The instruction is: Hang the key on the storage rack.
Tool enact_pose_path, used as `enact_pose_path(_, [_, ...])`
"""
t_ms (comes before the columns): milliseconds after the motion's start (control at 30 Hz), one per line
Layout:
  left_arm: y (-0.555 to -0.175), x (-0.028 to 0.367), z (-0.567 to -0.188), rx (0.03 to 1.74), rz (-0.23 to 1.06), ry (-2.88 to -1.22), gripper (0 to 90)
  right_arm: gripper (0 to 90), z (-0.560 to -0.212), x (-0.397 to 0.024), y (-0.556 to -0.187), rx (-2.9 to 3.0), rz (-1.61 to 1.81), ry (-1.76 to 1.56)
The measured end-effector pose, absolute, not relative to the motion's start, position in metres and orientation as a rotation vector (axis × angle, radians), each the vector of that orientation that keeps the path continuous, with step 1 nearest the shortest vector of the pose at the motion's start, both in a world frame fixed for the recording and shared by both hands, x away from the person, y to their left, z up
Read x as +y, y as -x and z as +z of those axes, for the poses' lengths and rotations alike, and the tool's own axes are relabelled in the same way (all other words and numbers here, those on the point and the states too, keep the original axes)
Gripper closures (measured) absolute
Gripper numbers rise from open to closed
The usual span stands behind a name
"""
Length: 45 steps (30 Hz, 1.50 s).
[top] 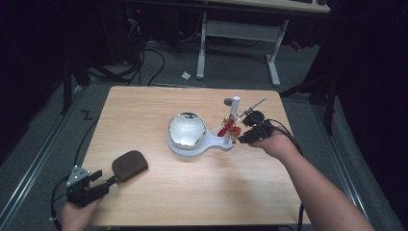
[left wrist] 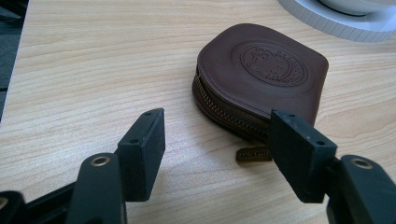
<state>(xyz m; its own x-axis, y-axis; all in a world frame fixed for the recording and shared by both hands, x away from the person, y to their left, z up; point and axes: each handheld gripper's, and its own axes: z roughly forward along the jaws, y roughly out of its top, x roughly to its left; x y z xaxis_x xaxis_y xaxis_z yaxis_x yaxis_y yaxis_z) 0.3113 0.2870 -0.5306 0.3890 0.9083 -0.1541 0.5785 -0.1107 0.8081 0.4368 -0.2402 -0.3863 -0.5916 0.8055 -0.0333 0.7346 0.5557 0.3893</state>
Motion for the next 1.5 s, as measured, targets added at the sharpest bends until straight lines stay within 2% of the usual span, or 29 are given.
enact_pose_path(433, [-0.311,0.287,-0.53,1.29,0.489,-1.801,37.7,59.9,-0.383,-0.25,-0.422,2.548,0.523,-1.312])
enact_pose_path(800, [-0.311,0.286,-0.529,1.293,0.487,-1.789,38.4,55.1,-0.393,-0.266,-0.377,2.454,0.596,-1.284])
enact_pose_path(1233, [-0.31,0.281,-0.529,1.296,0.485,-1.802,38.3,54.3,-0.447,-0.285,-0.322,2.323,0.718,-1.266])
enact_pose_path(1500, [-0.309,0.279,-0.525,1.296,0.509,-1.809,37.4,53.2,-0.489,-0.31,-0.299,2.175,0.863,-1.376])
